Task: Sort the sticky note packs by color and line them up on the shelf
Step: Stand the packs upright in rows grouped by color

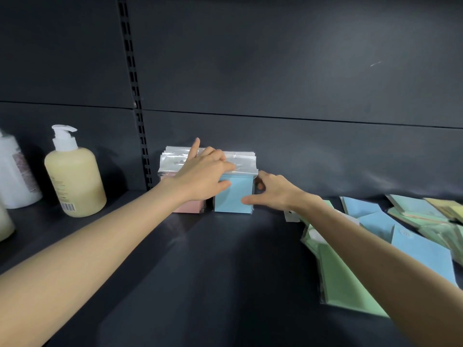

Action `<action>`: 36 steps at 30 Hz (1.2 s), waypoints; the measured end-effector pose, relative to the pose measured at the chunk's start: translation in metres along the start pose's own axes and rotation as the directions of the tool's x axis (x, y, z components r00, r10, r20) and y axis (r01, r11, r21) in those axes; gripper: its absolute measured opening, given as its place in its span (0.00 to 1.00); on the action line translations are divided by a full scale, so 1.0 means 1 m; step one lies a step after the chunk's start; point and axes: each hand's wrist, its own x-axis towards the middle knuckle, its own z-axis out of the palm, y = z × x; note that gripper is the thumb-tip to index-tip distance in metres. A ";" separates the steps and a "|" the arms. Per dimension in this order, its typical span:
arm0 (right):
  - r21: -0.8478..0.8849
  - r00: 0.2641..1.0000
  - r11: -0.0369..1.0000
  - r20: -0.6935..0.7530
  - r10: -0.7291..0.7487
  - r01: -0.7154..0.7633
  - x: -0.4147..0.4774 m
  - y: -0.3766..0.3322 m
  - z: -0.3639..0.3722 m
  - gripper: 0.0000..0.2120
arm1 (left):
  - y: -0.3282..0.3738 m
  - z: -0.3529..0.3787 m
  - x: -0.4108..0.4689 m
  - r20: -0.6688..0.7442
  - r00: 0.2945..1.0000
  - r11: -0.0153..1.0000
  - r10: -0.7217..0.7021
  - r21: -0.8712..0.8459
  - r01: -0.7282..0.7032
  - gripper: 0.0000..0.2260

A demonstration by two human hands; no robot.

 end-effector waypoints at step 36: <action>0.046 0.999 0.998 -0.026 0.048 -0.047 -0.098 0.124 -0.087 0.23 | 0.156 0.028 0.027 0.021 0.982 0.850 -0.185 -0.499 0.171 0.18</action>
